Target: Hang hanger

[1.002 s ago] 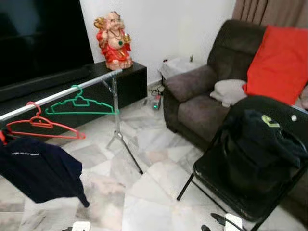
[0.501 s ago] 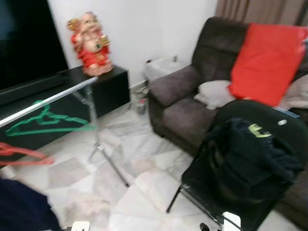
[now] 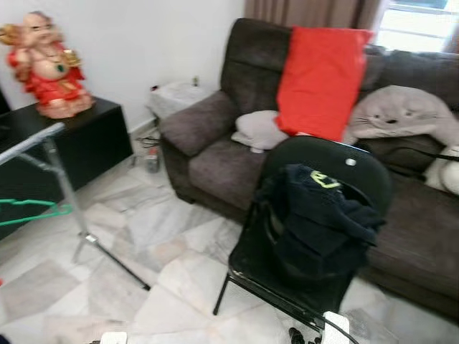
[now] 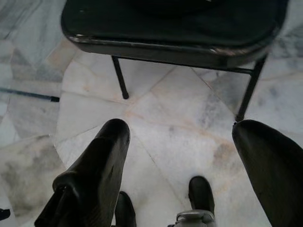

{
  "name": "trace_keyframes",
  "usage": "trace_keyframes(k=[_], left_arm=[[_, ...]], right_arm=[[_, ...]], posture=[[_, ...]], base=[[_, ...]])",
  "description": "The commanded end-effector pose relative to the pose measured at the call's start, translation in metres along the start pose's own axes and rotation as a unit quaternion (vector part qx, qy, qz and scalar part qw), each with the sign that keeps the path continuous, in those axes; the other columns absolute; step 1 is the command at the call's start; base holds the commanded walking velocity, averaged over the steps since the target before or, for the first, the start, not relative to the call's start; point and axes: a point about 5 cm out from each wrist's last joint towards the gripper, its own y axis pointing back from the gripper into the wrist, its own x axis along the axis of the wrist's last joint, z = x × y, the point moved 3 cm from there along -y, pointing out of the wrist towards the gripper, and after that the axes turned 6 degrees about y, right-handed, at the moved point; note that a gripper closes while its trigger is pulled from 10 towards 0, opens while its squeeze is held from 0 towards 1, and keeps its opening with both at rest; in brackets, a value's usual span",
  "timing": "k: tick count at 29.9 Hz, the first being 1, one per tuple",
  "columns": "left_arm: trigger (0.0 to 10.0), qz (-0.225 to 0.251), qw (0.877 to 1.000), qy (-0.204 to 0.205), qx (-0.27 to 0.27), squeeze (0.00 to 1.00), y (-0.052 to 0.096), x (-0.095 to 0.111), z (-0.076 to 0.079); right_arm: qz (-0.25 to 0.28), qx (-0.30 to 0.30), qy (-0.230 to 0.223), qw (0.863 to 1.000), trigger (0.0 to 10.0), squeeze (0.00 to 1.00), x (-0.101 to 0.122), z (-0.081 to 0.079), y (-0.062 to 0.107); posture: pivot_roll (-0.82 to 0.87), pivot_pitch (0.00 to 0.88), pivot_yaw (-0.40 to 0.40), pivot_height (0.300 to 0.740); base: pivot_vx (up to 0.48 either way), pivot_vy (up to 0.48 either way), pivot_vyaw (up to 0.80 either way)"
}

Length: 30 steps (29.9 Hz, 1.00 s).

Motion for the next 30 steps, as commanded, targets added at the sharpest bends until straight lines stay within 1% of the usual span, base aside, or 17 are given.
trace_keyframes(k=[1,3,6,9,11,12,13,14,15,19,22,26,27,28,29,30], left_arm=[[10.0,-0.012,1.000,0.009,0.009,0.00,0.001,-0.006,-0.004],[10.0,-0.011,1.000,0.009,0.010,0.00,0.001,-0.006,-0.006],[10.0,-0.012,1.000,-0.005,0.011,0.00,0.002,-0.006,-0.007],[10.0,-0.009,1.000,-0.011,0.011,0.00,0.001,-0.003,-0.008],[10.0,-0.004,1.000,0.004,0.018,0.00,0.000,0.002,-0.010],[10.0,0.002,0.999,0.027,0.028,0.00,-0.001,0.007,-0.012],[10.0,0.005,0.999,0.036,0.031,0.00,-0.001,0.009,-0.014],[10.0,0.005,0.999,0.036,0.031,0.00,-0.001,0.009,-0.014],[10.0,0.011,0.998,0.048,0.036,0.00,-0.001,0.012,-0.015],[10.0,0.012,0.999,0.040,0.032,0.00,-0.002,0.014,-0.014],[10.0,0.010,0.998,0.046,0.037,0.00,-0.001,0.012,-0.014],[10.0,0.008,0.998,0.054,0.042,0.00,-0.001,0.010,-0.015],[10.0,0.007,0.998,0.054,0.043,0.00,0.000,0.008,-0.016],[10.0,0.006,0.998,0.053,0.043,0.00,0.000,0.007,-0.016],[10.0,0.006,0.998,0.053,0.043,0.00,0.000,0.007,-0.016],[10.0,0.006,0.998,0.053,0.043,0.00,0.000,0.007,-0.016]], right_arm=[[0.001,0.003,0.001,1.000,10.0,0.00,-0.001,-0.001,0.000],[0.001,0.003,0.000,1.000,10.0,0.00,-0.001,-0.001,0.000],[0.002,0.000,-0.005,1.000,10.0,0.00,-0.001,-0.001,0.000],[0.002,0.001,-0.006,1.000,10.0,0.00,-0.001,-0.003,0.000],[0.003,-0.001,0.001,1.000,10.0,0.00,0.000,-0.003,0.000],[0.006,-0.006,-0.001,1.000,10.0,0.00,0.002,-0.001,0.000],[0.008,-0.008,-0.004,1.000,10.0,0.00,0.003,0.000,-0.001],[0.008,-0.008,-0.004,1.000,10.0,0.00,0.003,0.000,-0.001],[0.010,-0.009,-0.008,1.000,10.0,0.00,0.005,0.000,-0.001],[0.018,-0.009,-0.013,1.000,10.0,0.00,0.009,0.000,-0.001],[0.025,-0.010,-0.016,1.000,10.0,0.00,0.012,0.001,-0.001],[0.046,-0.014,-0.018,0.999,10.0,0.00,0.022,0.002,-0.002],[0.078,-0.022,-0.025,0.996,10.0,0.00,0.036,0.006,-0.002],[0.096,-0.031,-0.020,0.995,10.0,0.00,0.044,0.008,-0.001],[0.107,-0.037,-0.016,0.993,10.0,0.00,0.049,0.010,-0.001],[0.107,-0.037,-0.016,0.993,10.0,0.00,0.049,0.010,-0.001]], posture=[[0.11,0.000,0.012,0.740],[0.11,0.000,0.016,0.740],[0.10,0.000,0.022,0.740],[0.10,0.000,0.020,0.740],[0.10,0.000,0.015,0.740],[0.11,0.000,0.010,0.740],[0.11,0.000,0.010,0.740],[0.11,0.000,0.010,0.740],[0.11,0.000,0.011,0.740],[0.11,0.000,0.015,0.740],[0.11,0.000,0.015,0.740],[0.10,0.000,0.014,0.740],[0.09,0.000,0.016,0.740],[0.09,0.000,0.016,0.740],[0.09,0.000,0.016,0.740],[0.09,0.000,0.016,0.740]], base=[[0.000,0.000,-0.70],[0.000,0.000,-0.70],[0.000,0.000,-0.70],[0.000,-0.469,-0.70],[0.000,-0.234,-0.70],[0.000,0.000,-0.70],[0.000,0.000,-0.70],[0.000,0.000,-0.70],[0.000,0.000,-0.71],[0.000,0.000,-0.22],[0.000,0.000,0.00],[0.000,0.000,0.00],[0.000,0.000,0.00],[0.000,0.000,0.00],[0.000,0.000,0.00],[0.000,0.000,0.00]])
